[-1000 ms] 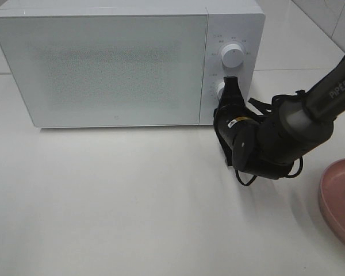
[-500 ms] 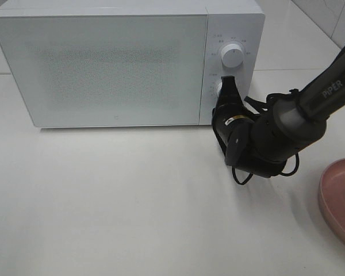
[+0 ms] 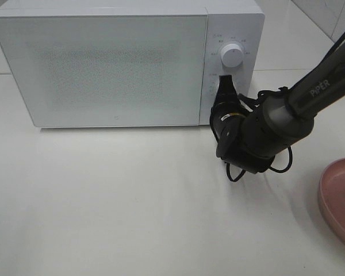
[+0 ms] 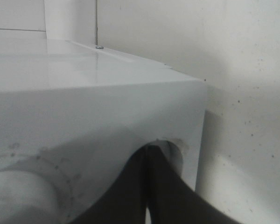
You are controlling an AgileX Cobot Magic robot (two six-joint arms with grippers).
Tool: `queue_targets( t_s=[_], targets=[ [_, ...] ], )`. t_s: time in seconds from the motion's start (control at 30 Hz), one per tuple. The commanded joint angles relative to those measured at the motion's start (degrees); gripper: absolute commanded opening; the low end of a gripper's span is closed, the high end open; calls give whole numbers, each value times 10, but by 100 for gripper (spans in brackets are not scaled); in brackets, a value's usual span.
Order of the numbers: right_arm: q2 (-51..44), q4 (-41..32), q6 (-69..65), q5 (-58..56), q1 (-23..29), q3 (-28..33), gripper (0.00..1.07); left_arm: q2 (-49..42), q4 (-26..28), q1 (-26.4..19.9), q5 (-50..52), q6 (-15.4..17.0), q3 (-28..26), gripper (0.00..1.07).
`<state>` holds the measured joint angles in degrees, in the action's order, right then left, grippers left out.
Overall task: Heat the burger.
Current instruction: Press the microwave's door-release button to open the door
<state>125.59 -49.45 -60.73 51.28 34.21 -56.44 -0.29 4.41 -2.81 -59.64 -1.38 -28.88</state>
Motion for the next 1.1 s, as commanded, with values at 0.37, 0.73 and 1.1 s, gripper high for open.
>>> queue_targets(
  t_s=[0.37, 0.73, 1.1],
  targets=[
    [-1, 68, 0, 156, -36, -77, 0, -12, 0, 1, 2, 2, 0, 98],
    [-5, 68, 0, 91, -35, -73, 0, -12, 0, 1, 2, 2, 0, 98],
    [-64, 76, -10, -48, -35, 10, 0, -12, 0, 1, 2, 2, 0, 98]
  ],
)
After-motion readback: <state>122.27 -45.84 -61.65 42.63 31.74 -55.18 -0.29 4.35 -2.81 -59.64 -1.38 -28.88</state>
